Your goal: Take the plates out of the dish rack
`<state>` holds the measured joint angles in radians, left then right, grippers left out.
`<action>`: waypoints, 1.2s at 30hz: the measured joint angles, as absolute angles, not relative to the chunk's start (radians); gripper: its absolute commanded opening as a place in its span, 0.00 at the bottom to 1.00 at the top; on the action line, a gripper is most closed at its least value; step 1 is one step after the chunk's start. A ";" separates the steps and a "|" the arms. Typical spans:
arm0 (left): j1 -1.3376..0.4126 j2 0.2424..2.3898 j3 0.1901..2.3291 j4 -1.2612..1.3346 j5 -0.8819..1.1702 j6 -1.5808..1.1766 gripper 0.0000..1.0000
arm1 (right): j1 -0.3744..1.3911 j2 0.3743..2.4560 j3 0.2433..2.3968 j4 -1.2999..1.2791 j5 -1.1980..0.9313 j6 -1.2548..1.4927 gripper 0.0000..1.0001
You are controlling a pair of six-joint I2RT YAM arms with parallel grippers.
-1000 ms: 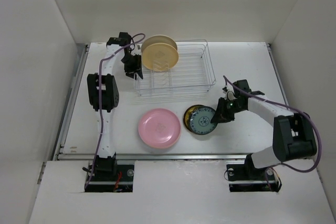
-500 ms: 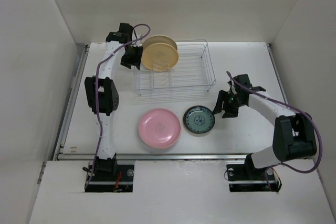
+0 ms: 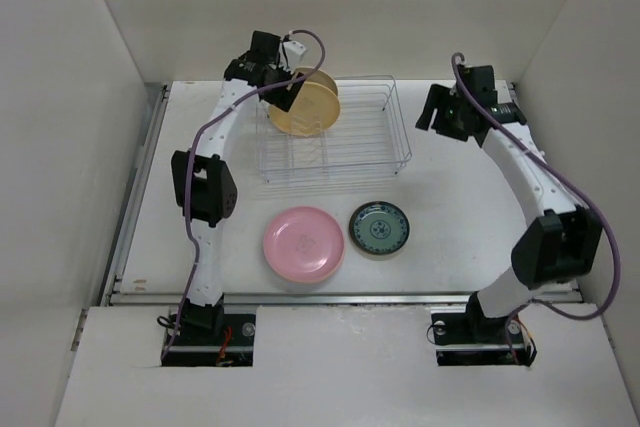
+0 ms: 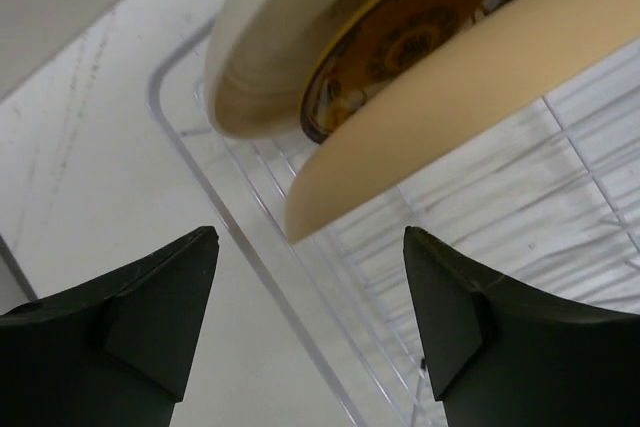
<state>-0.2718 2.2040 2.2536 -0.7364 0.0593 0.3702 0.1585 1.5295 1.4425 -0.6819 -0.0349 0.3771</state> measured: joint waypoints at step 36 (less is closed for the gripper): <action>-0.296 2.212 2.308 -0.696 0.013 0.319 0.00 | 0.185 2.061 1.667 -0.470 -0.052 0.303 0.03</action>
<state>-0.2962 2.2124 2.3077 -0.6964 0.0128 0.3187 0.1848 2.0613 1.6669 -0.4702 -0.0521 0.3027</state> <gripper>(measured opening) 0.059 0.154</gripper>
